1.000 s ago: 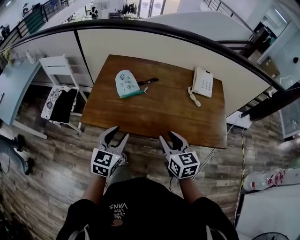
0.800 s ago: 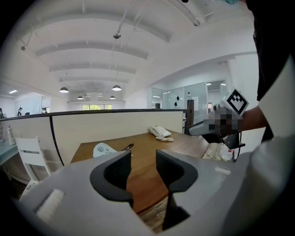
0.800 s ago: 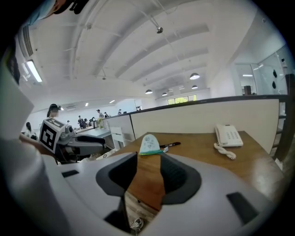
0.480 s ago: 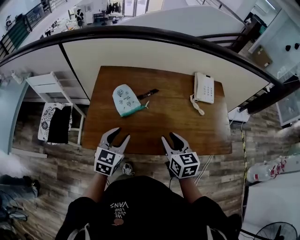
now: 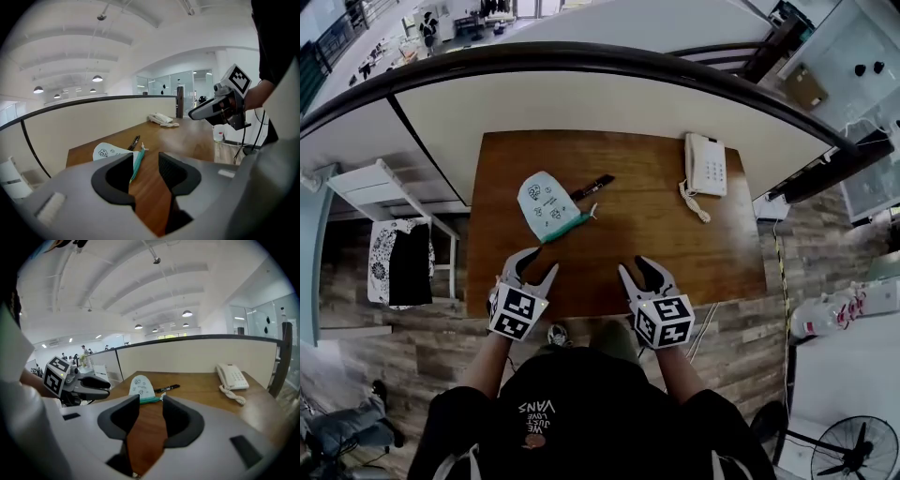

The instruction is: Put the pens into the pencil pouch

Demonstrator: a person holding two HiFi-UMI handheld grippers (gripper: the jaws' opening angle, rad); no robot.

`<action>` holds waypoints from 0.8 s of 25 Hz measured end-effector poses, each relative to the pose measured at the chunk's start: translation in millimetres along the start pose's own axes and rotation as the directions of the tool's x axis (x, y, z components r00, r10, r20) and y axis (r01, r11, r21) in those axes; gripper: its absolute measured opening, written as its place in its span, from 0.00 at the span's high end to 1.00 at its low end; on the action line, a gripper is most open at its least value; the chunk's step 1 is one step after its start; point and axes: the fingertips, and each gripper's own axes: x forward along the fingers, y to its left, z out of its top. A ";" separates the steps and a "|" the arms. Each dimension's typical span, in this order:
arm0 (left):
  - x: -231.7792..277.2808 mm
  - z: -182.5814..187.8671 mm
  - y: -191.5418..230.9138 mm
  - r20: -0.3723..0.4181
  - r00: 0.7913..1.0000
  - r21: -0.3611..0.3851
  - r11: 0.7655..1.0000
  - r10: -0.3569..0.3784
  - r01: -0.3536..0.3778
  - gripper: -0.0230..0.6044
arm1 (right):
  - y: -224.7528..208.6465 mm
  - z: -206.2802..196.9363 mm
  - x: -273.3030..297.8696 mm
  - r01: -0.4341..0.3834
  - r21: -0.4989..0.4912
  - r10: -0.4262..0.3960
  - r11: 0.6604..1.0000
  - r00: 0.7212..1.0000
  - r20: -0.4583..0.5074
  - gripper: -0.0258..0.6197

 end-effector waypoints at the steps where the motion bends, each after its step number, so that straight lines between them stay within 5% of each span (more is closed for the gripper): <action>1: 4.8 -2.7 1.9 -0.009 1.000 0.005 1.000 -0.002 0.002 0.72 | -1.6 -0.5 4.3 -0.001 -0.019 0.001 1.000 1.000 -0.013 0.77; 10: 54.7 -18.8 7.9 -0.130 0.991 0.135 0.991 0.041 -0.024 0.72 | -37.6 10.4 56.6 -0.099 -0.172 0.080 0.980 0.990 -0.114 0.77; 20: 111.2 -37.8 20.7 -0.269 0.956 0.254 0.966 0.122 -0.052 0.72 | -83.1 12.8 131.2 -0.282 -0.320 0.191 0.904 0.939 -0.287 0.77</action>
